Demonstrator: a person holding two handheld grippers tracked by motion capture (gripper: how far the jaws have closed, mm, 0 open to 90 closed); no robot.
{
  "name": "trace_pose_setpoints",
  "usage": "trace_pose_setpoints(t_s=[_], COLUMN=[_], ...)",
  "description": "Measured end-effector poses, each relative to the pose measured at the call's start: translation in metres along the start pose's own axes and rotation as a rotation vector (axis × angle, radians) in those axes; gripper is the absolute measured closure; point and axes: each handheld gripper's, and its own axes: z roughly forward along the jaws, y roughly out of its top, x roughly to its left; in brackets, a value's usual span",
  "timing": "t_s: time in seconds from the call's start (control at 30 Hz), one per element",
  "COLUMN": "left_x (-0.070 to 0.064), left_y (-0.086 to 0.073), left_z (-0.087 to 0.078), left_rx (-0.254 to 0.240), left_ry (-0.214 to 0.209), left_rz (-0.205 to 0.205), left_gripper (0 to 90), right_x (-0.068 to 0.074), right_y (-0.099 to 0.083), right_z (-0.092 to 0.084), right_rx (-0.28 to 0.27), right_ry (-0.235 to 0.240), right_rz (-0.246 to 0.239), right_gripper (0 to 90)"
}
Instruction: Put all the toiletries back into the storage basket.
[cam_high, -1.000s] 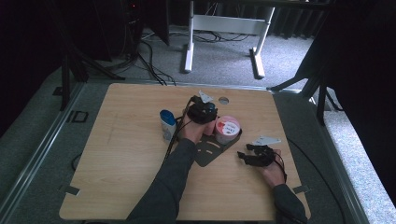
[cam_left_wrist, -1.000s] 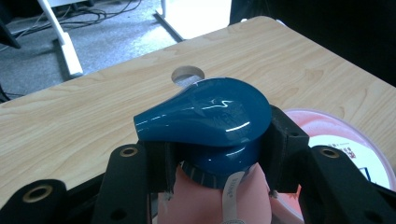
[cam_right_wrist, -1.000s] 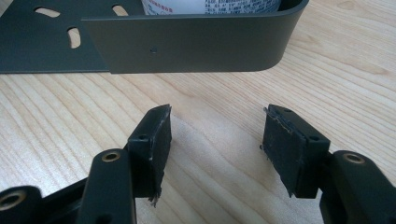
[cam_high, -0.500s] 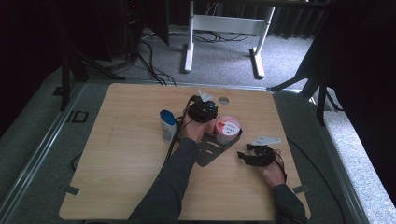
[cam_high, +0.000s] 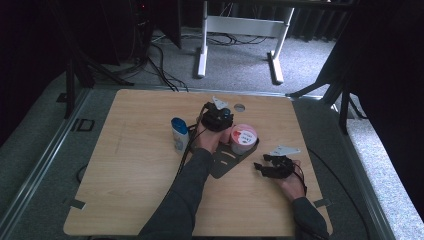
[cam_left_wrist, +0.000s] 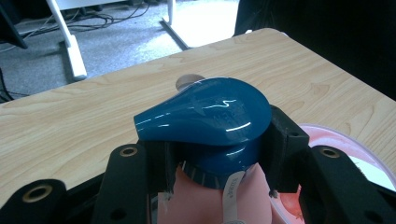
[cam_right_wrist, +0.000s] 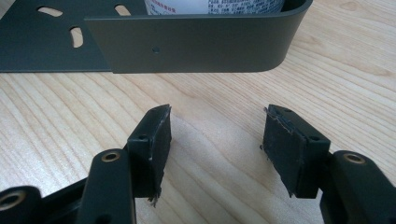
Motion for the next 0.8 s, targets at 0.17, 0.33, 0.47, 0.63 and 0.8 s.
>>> trace_pose_setpoints(t_s=[0.17, 0.33, 0.47, 0.63, 0.8], left_x=[-0.001, 0.002, 0.000, 0.000, 0.002], left_y=[-0.001, -0.002, -0.002, -0.003, -0.004], left_z=[-0.001, -0.002, -0.002, -0.005, -0.010], left_rx=[0.003, 0.008, 0.013, 0.026, 0.024], left_ry=[-0.016, -0.033, -0.034, -0.026, -0.026], left_rz=[0.037, 0.019, 0.032, 0.026, 0.024], left_gripper=[52.4, 51.5, 48.5, 40.5, 39.1], right_x=[0.000, 0.000, 0.000, 0.000, 0.000], right_y=[0.000, 0.000, 0.000, 0.000, 0.000], right_z=[0.000, 0.000, 0.000, 0.000, 0.000], right_rx=[0.000, 0.000, 0.000, 0.000, 0.000], right_ry=[0.000, 0.000, 0.001, 0.001, 0.003], right_rz=[0.000, -0.001, 0.000, -0.002, 0.000], right_gripper=[41.7, 41.7, 41.7, 41.7, 41.6])
